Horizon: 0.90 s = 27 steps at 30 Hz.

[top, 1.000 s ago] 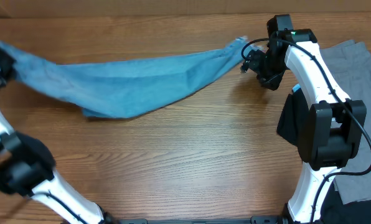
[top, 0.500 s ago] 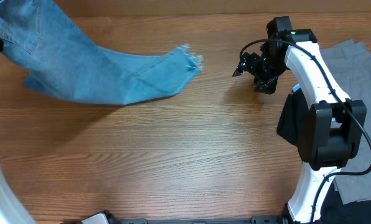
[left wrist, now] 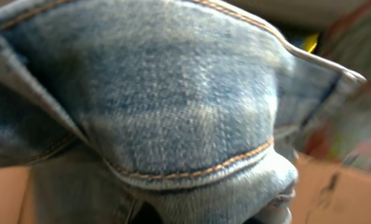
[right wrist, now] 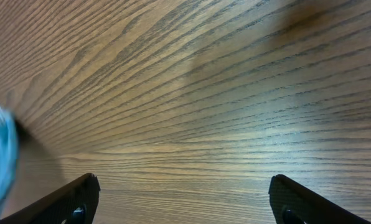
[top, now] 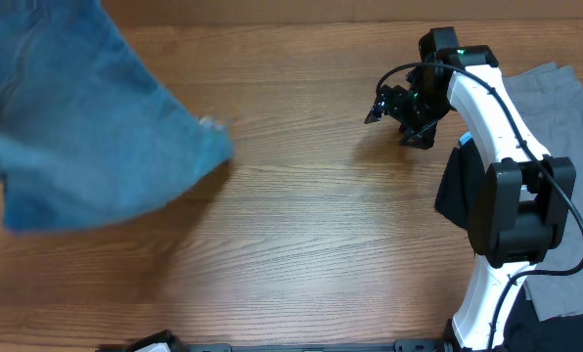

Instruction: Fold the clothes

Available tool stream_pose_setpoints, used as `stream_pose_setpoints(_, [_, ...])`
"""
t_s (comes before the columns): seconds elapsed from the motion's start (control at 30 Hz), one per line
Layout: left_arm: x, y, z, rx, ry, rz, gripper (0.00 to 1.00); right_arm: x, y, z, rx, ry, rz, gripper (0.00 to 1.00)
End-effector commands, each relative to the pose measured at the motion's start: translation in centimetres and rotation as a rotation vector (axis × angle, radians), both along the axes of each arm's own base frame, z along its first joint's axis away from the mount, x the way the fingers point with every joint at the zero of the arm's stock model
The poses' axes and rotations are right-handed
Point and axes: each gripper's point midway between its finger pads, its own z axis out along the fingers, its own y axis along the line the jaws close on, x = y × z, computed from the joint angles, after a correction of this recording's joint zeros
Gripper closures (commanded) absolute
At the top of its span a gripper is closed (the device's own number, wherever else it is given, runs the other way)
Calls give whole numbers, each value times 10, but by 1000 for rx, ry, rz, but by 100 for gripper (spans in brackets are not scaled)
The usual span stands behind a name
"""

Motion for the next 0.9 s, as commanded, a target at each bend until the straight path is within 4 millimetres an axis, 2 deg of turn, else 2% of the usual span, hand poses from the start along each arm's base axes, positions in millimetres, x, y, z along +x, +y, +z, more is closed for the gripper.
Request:
stream_pose_setpoints(0.0, [-41, -11, 25, -2, -142, -5, 96, 6, 4, 11, 9, -41, 18, 8])
stream_pose_setpoints(0.07, [-45, -13, 29, -12, -163, -19, 96, 5, 4, 11, 9, -38, 19, 8])
stream_pose_setpoints(0.13, [-42, -12, 28, -23, -156, -25, 96, 3, 4, 11, 8, -32, 20, 7])
stream_pose_setpoints(0.27, [-14, 5, 20, -66, -104, 11, 96, 1, 4, 10, 7, -22, 23, 7])
stream_pose_setpoints(0.43, [55, 34, -2, -149, 19, 15, 96, 1, 4, 10, 7, -21, 23, 7])
stream_pose_setpoints(0.57, [120, 65, -23, -211, 107, 50, 96, 1, 4, 10, 7, -22, 26, 6])
stream_pose_setpoints(0.67, [172, 104, -58, -284, 212, 164, 95, 0, 4, 10, 6, -19, 27, 6])
stream_pose_setpoints(0.7, [183, 114, -70, -304, 250, 198, 95, -1, 3, 10, 6, -18, 29, 6])
stream_pose_setpoints(0.77, [202, 133, -101, -345, 345, 273, 95, -2, 3, 10, 3, -23, 52, 5])
stream_pose_setpoints(0.87, [215, 157, -142, -389, 472, 396, 94, -2, 3, 10, 2, -29, 71, 2])
